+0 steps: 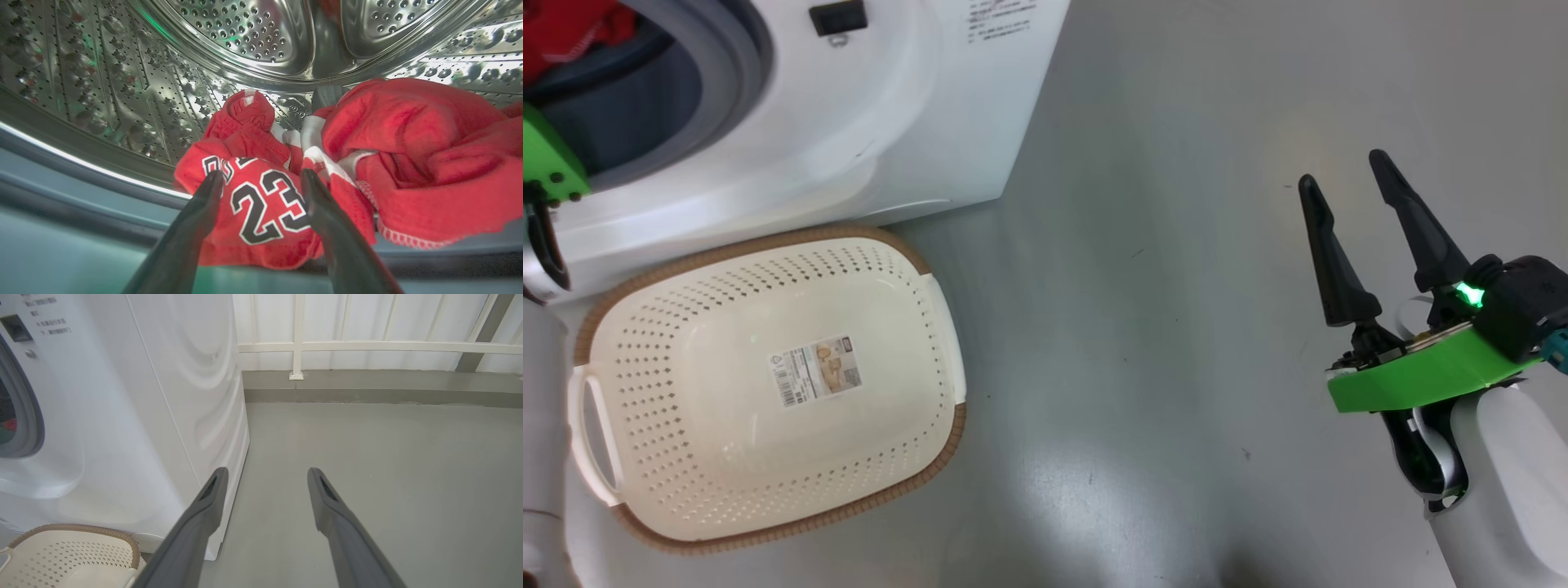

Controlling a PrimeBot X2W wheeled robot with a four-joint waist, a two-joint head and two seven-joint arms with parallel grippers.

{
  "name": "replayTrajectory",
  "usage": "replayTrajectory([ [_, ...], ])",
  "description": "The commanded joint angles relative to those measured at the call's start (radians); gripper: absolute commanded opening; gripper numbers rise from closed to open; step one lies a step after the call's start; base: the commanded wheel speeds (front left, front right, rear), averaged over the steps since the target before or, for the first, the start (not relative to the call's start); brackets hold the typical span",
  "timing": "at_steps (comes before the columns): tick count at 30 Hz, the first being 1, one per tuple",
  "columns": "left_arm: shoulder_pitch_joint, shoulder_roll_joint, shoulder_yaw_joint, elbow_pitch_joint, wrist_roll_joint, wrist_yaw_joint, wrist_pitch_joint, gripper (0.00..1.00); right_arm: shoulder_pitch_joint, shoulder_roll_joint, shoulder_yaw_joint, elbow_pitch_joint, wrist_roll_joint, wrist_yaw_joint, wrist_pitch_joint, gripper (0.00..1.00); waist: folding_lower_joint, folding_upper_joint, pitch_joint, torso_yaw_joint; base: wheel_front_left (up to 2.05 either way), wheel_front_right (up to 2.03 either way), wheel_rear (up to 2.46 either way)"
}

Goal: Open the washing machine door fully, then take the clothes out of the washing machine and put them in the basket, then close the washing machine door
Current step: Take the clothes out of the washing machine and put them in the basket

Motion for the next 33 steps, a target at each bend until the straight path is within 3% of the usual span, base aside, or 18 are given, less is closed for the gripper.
replayTrajectory([
  [1, -0.017, 0.064, 0.007, -0.003, 0.011, 0.016, 0.012, 1.0, 0.007, -0.002, 0.022, -0.018, 0.004, 0.007, -0.006, 1.0, 0.0, 0.0, 0.0, -0.007, 0.0, 0.0, 0.0],
  [7, -0.018, 0.075, -0.007, 0.032, 0.02, 0.041, 0.044, 1.0, 0.009, 0.0, 0.034, -0.01, 0.008, 0.007, -0.006, 1.0, 0.0, 0.0, -0.005, -0.018, 0.0, 0.0, 0.0],
  [8, -0.017, 0.077, -0.01, 0.036, 0.021, 0.042, 0.049, 0.82, 0.009, 0.0, 0.035, -0.008, 0.009, 0.007, -0.006, 1.0, 0.0, 0.0, -0.005, -0.019, 0.0, 0.0, 0.0],
  [9, -0.016, 0.078, -0.011, 0.037, 0.02, 0.042, 0.05, 0.32, 0.009, 0.001, 0.036, -0.007, 0.009, 0.007, -0.006, 1.0, 0.0, 0.0, -0.006, -0.02, 0.0, 0.0, 0.0],
  [10, -0.015, 0.079, -0.013, 0.037, 0.02, 0.042, 0.05, 0.0, 0.009, 0.002, 0.036, -0.007, 0.009, 0.007, -0.006, 1.0, 0.0, 0.0, -0.006, -0.02, 0.0, 0.0, 0.0],
  [18, 0.003, 0.074, -0.014, 0.035, -0.002, 0.023, 0.019, 0.0, 0.009, 0.005, 0.036, 0.006, 0.005, 0.007, -0.006, 1.0, 0.0, 0.0, -0.021, -0.011, 0.0, 0.0, 0.0],
  [33, 0.085, 0.079, 0.011, -0.044, -0.062, -0.075, -0.145, 0.0, 0.034, 0.002, 0.028, 0.019, 0.002, 0.007, -0.006, 1.0, 0.0, 0.0, -0.093, 0.031, 0.0, 0.0, 0.0],
])
